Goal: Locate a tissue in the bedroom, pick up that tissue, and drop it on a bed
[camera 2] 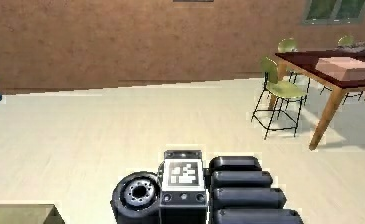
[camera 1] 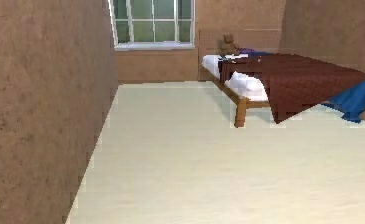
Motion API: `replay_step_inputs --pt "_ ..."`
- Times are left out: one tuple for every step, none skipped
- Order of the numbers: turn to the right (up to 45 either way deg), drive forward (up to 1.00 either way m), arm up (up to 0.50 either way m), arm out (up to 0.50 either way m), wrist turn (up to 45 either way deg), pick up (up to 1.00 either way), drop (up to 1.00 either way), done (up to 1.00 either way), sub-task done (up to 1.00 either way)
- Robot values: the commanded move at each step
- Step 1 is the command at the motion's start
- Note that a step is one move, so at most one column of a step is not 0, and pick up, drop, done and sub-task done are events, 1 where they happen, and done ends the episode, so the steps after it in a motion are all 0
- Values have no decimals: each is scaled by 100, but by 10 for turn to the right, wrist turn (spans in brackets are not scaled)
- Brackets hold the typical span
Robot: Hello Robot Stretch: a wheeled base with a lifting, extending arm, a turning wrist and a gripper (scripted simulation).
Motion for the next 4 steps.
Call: replay_step_inputs --pt "0 100 0 0 0 0 0 0 0" --pt "0 100 0 0 0 0 0 0 0" --pt "0 100 0 0 0 0 0 0 0" --pt "0 80 0 0 0 0 0 0 0"
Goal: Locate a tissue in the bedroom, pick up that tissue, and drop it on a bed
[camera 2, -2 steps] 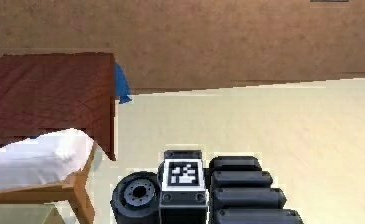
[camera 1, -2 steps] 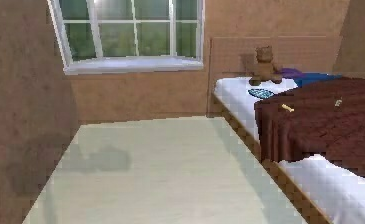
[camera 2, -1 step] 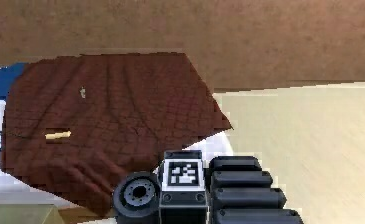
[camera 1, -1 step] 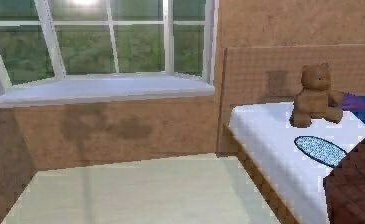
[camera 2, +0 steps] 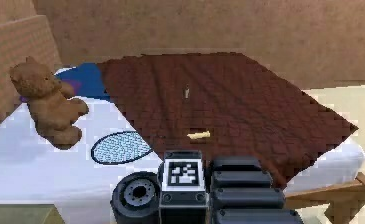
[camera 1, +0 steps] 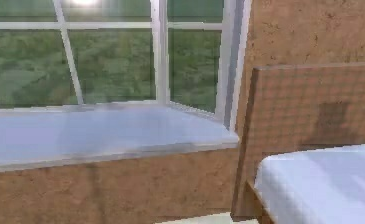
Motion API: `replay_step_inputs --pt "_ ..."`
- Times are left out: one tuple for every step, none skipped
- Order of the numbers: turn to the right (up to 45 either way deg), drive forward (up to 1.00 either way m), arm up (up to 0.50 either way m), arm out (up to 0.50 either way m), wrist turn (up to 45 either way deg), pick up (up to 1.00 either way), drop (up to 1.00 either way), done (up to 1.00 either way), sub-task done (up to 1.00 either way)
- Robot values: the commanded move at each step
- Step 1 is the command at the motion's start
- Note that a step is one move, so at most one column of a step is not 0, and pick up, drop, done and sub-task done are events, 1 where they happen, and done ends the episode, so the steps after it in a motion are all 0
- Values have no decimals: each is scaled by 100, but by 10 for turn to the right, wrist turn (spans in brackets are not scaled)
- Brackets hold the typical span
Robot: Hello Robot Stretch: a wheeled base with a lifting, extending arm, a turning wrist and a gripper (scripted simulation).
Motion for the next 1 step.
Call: replay_step_inputs --pt "450 0 0 0 0 0 0 0 0"
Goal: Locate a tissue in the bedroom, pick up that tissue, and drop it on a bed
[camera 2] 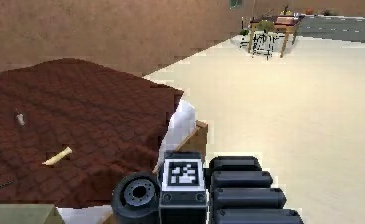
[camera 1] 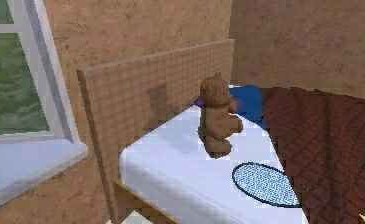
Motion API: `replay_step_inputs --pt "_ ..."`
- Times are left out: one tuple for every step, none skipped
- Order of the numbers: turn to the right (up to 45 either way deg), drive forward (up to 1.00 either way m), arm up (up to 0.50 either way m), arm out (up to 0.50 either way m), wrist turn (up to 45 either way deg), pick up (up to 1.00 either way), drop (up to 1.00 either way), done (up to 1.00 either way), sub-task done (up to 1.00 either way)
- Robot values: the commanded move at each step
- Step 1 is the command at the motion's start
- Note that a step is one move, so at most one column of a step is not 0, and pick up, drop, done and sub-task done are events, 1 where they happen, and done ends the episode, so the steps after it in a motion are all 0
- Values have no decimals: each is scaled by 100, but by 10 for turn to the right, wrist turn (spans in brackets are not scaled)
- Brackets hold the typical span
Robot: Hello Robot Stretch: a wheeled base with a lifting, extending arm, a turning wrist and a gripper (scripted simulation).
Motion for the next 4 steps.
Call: replay_step_inputs --pt "180 0 0 0 0 0 0 0 0" --pt "0 35 0 0 0 0 0 0 0" --pt "390 0 0 0 0 0 0 0 0" --pt "-360 0 0 0 0 0 0 0 0"
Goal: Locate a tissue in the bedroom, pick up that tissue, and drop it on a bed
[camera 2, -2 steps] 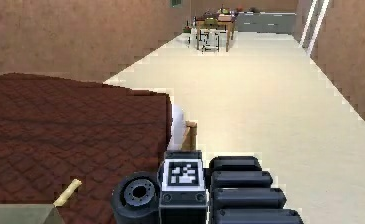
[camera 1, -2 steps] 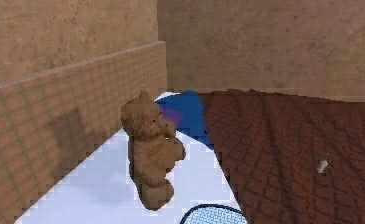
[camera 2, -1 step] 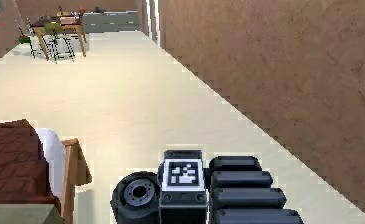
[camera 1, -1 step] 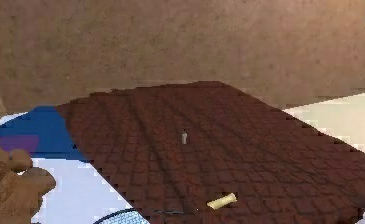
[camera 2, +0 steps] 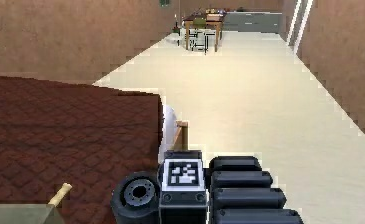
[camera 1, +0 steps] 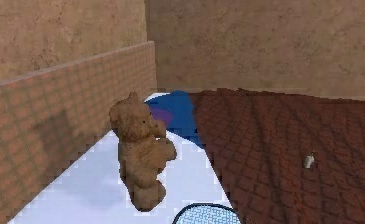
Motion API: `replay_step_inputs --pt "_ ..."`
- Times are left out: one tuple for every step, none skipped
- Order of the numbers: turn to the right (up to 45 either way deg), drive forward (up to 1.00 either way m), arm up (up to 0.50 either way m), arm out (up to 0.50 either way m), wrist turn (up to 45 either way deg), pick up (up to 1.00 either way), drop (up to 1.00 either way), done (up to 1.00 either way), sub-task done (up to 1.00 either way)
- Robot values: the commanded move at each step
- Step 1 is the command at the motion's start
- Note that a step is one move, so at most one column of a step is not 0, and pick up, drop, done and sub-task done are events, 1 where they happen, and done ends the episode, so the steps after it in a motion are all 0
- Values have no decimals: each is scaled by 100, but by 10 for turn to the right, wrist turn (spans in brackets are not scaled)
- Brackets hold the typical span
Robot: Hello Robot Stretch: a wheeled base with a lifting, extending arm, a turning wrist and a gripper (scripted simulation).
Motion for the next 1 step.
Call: replay_step_inputs --pt "450 0 0 0 0 0 0 0 0"
